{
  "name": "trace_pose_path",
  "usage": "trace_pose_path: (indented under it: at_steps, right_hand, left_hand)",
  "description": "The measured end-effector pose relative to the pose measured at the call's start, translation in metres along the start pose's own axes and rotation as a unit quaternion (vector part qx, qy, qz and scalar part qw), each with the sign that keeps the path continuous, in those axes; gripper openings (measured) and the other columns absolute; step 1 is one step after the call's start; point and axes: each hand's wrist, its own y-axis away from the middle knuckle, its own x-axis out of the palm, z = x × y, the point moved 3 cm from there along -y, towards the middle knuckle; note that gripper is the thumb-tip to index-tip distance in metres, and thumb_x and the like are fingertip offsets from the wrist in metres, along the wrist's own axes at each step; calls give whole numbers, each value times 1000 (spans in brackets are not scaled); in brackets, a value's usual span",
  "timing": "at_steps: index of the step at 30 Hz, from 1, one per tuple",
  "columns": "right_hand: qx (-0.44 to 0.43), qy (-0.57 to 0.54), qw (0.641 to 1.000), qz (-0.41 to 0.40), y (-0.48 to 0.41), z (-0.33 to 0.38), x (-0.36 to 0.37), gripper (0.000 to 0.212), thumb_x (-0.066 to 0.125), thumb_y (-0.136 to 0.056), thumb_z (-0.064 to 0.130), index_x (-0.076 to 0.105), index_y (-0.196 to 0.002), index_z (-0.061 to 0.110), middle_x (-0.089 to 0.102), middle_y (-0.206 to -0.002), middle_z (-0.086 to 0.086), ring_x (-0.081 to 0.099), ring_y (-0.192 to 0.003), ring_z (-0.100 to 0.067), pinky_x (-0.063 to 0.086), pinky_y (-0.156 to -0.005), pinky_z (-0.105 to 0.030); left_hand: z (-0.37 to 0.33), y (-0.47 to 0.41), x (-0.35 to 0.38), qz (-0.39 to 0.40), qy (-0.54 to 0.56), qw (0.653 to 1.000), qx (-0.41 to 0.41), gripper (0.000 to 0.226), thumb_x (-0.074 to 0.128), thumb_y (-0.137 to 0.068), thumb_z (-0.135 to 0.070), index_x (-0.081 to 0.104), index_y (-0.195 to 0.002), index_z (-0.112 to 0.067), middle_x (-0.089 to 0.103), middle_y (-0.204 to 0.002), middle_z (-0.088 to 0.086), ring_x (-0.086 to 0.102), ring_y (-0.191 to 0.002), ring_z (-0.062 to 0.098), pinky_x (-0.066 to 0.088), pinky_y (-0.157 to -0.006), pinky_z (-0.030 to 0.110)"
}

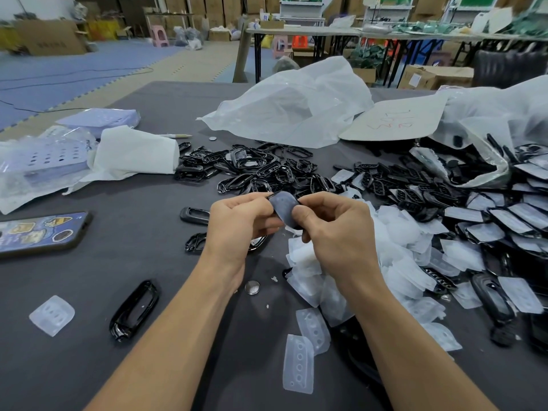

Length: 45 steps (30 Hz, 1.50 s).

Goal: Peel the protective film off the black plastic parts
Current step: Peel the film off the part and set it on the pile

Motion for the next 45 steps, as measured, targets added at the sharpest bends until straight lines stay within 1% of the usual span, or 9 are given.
trace_pose_path:
  at_steps: [3,7,17,23,29,33,36,40,45]
  right_hand:
    - [-6,8,1000,3,-2,0,-3,22,78,-83,8,80,-77,30,72,-62,7,60,-50,-5,47,-53,-17]
    - [-5,12,1000,11,-3,-1,-6,25,82,-80,12,79,-81,37,76,-68,9,65,-55,-3,50,-58,-18]
    - [2,25,999,25,-3,0,-11,21,81,-80,12,80,-75,33,73,-63,10,64,-55,-1,46,-56,-13]
    - [16,14,999,43,-4,-3,-6,17,80,-81,10,79,-91,24,74,-67,0,67,-57,-12,52,-59,-23]
    - [27,-6,1000,14,-7,-6,-8,17,73,-87,2,78,-91,18,71,-60,-1,64,-49,-14,48,-53,-20]
    - [35,-19,999,15,-7,-6,-8,17,72,-86,-1,78,-88,15,70,-59,0,62,-49,-13,47,-52,-19]
    - [34,-13,999,12,-7,-5,-9,18,72,-85,-1,77,-86,16,68,-57,1,61,-48,-13,46,-52,-19]
    - [33,-17,999,14,-7,-4,-8,23,70,-84,-3,76,-80,19,66,-55,4,56,-47,-12,43,-49,-17]
    - [38,-49,998,5,-5,-3,-8,24,68,-86,-6,75,-81,16,66,-56,2,54,-46,-13,43,-47,-18]
  left_hand:
    - [-2,2,2,9,-16,1000,19,41,57,-85,10,84,-73,-18,76,-69,6,69,-55,13,58,-62,22]
    - [-3,2,2,10,-25,999,27,45,60,-86,9,83,-68,-25,75,-66,3,68,-52,11,58,-60,21]
    - [5,-1,-1,29,-49,998,21,18,73,-87,2,83,-82,-11,79,-76,15,74,-61,19,60,-62,25]
    - [8,-2,3,35,-6,999,10,29,67,-90,6,84,-76,-13,79,-82,16,78,-68,24,60,-64,24]
    - [9,-3,4,57,5,998,0,28,61,-87,12,83,-89,-5,78,-79,14,75,-66,22,63,-74,30]
    - [8,-2,5,75,-3,997,-3,37,55,-82,16,83,-92,-5,79,-89,19,78,-83,35,64,-83,34]
    - [7,0,6,85,-12,996,-7,35,54,-83,12,83,-89,-5,80,-90,19,79,-86,34,63,-78,29]
    - [7,2,4,66,-33,997,-7,21,63,-89,5,81,-80,0,79,-83,18,78,-70,25,56,-61,19]
    - [7,1,6,47,-36,998,15,28,64,-90,8,83,-76,-6,78,-77,18,77,-64,24,58,-60,21]
